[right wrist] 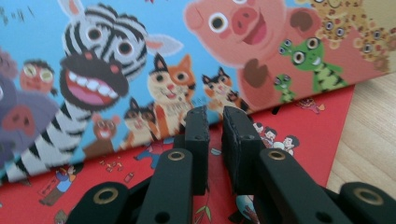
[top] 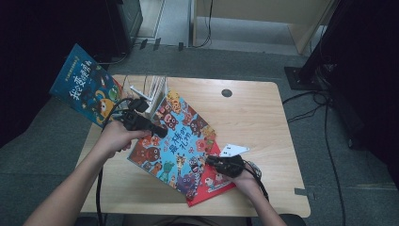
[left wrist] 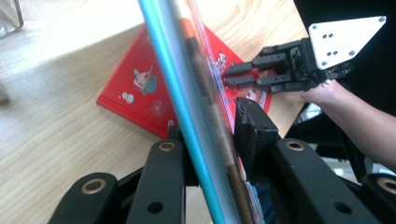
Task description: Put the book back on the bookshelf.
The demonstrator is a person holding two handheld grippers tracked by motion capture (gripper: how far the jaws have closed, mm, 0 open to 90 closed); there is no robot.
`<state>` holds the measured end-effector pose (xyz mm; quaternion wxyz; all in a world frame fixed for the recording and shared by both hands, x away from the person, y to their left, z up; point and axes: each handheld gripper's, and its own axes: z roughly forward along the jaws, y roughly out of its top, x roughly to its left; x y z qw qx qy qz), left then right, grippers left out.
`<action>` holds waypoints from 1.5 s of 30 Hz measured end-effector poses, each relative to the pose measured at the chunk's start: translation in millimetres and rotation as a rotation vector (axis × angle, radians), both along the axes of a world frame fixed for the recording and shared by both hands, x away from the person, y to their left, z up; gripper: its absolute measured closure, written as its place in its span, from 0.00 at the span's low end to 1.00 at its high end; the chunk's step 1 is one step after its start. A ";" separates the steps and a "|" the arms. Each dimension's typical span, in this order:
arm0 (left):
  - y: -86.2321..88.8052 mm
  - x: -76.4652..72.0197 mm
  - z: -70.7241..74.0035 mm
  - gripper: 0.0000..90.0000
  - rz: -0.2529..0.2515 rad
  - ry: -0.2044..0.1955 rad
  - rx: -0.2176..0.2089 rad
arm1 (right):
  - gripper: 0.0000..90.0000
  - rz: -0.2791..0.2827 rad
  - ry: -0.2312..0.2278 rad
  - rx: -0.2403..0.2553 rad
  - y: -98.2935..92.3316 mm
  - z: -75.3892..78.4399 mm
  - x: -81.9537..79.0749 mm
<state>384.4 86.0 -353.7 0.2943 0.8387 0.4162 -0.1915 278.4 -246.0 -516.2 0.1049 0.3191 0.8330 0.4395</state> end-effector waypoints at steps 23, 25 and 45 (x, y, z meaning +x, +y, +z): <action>14.1 -5.9 55.3 0.91 -0.026 -0.020 0.164 | 0.76 0.017 -0.020 -0.051 -3.4 2.8 -4.6; 21.0 -8.1 59.5 0.91 -0.008 -0.032 0.168 | 0.72 0.014 -0.018 -0.045 -3.3 2.4 -4.3; 126.3 -38.2 85.9 0.90 0.214 -0.027 0.167 | 0.48 0.025 -0.017 -0.038 0.5 0.9 3.5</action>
